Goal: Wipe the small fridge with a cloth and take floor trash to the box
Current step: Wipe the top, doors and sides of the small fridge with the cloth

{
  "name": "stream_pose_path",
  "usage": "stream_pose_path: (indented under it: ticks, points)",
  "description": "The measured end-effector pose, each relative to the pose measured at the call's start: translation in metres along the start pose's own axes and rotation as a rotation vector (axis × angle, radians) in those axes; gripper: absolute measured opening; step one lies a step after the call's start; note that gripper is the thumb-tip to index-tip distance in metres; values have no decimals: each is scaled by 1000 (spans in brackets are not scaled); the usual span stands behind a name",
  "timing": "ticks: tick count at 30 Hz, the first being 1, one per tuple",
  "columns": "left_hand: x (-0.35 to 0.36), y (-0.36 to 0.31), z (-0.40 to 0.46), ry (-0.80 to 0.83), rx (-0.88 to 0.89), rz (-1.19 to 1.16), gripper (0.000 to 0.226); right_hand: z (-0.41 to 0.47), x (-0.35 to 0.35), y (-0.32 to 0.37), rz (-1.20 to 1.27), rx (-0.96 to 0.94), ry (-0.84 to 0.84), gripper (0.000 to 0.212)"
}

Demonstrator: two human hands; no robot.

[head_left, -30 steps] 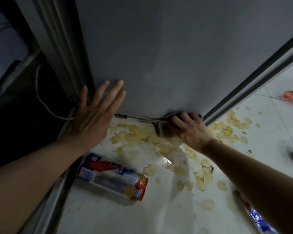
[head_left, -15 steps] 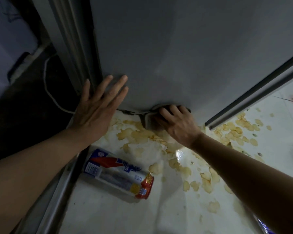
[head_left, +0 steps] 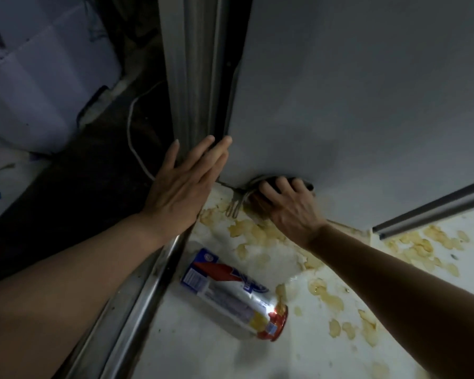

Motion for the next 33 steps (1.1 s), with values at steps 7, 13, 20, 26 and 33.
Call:
stream_pose_path:
  ticks: [7,13,20,26,33]
  points:
    - [-5,11,-11,64,-54,-45,77,65,-24,30,-3,-89,68,42]
    - [-9,8,-12,45,-27,-97,68,78,-20,39,-76,-192,162,45]
    - [-18,2,-5,41,-9,-26,71,60,-15,30,-132,-245,187,56]
    - [-24,-13,2,77,9,-17,77,26,-8,11,-111,-246,250,60]
    - [-24,-48,14,61,85,-71,74,-8,-3,-5,-47,-234,295,52]
Point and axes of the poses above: each hand's wrist, its own z-axis towards the middle knuckle, its own x-axis out of the palm, y = z × x, the point moved 2 cm from there along z, towards the middle knuckle, and after that the axes turned 12 degrees about -z, right-handed, at the moved point
